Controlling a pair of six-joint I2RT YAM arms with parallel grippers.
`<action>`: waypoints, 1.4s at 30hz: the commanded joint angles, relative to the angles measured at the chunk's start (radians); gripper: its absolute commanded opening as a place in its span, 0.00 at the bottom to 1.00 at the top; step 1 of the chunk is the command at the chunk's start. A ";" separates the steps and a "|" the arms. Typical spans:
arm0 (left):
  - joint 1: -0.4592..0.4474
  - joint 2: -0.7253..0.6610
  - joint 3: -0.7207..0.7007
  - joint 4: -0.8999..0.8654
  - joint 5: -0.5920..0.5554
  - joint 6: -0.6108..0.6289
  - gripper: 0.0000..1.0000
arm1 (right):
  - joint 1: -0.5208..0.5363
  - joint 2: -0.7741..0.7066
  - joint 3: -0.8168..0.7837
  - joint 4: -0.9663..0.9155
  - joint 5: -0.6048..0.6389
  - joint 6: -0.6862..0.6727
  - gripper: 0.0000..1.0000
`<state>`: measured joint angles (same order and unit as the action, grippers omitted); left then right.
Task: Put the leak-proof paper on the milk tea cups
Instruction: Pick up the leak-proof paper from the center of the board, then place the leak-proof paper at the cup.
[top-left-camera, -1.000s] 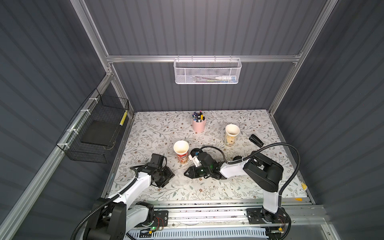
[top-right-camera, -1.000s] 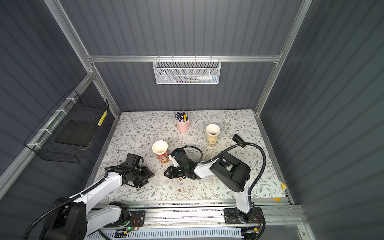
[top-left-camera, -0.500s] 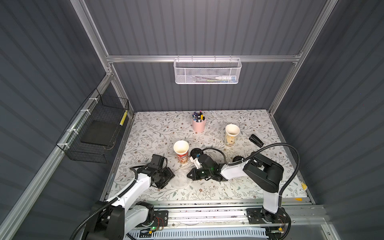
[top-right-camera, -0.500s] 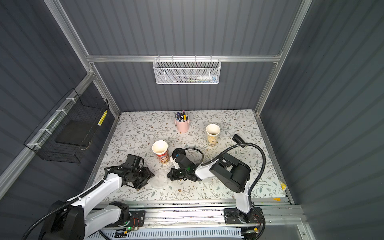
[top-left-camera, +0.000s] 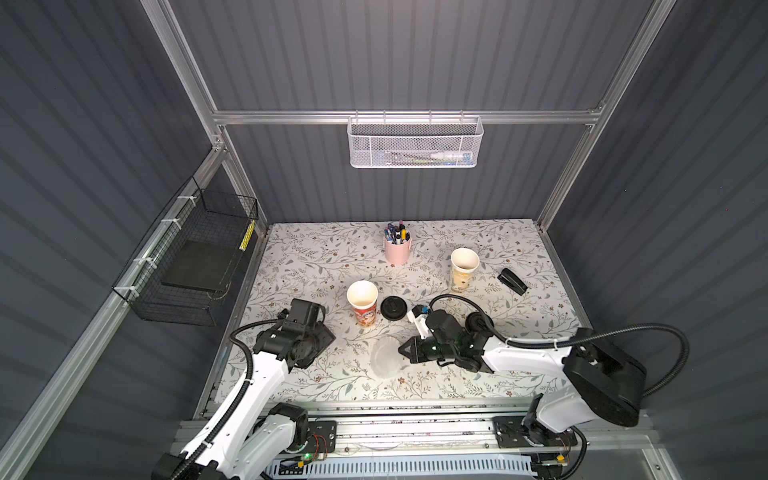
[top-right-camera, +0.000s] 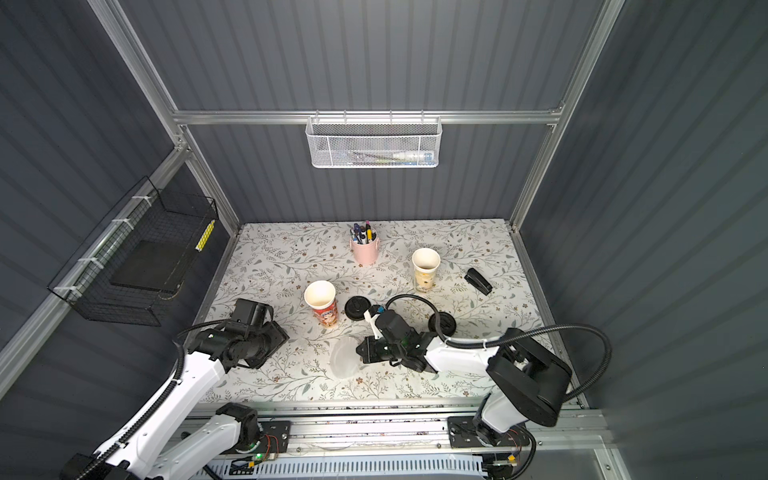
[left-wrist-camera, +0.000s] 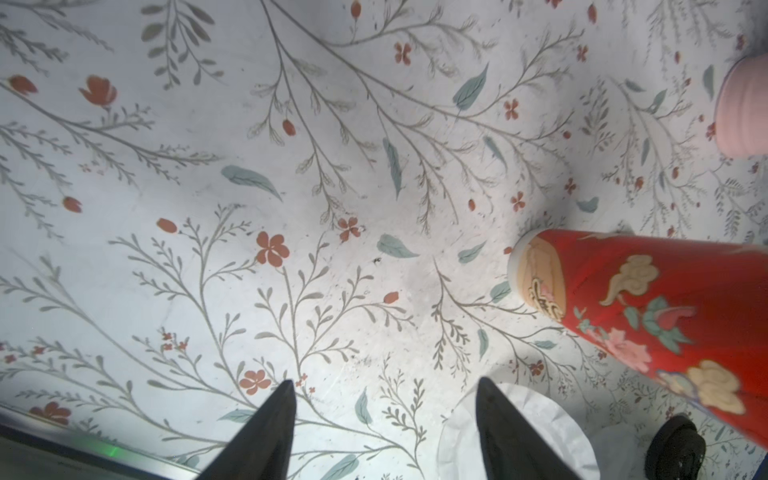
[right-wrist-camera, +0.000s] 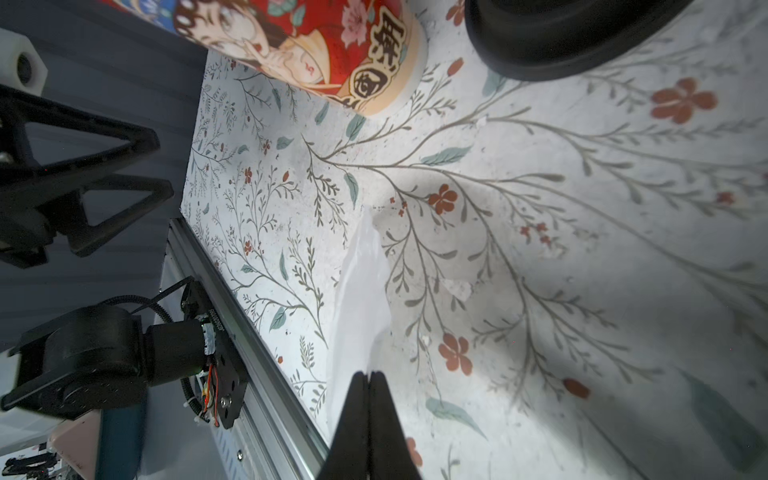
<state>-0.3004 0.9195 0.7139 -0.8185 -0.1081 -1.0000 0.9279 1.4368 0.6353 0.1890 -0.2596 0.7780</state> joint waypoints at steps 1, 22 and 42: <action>-0.002 0.011 0.082 -0.036 -0.073 0.002 0.68 | -0.015 -0.099 0.042 -0.189 0.057 -0.041 0.00; 0.006 0.057 0.324 0.048 -0.027 0.017 0.78 | -0.105 -0.129 0.668 -0.569 -0.056 -0.126 0.00; 0.211 -0.049 -0.049 0.597 0.464 -0.547 0.82 | -0.125 0.234 0.777 -0.251 -0.240 0.044 0.00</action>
<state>-0.0917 0.8936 0.6952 -0.3340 0.2871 -1.4300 0.8131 1.6585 1.3907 -0.1234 -0.4614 0.7872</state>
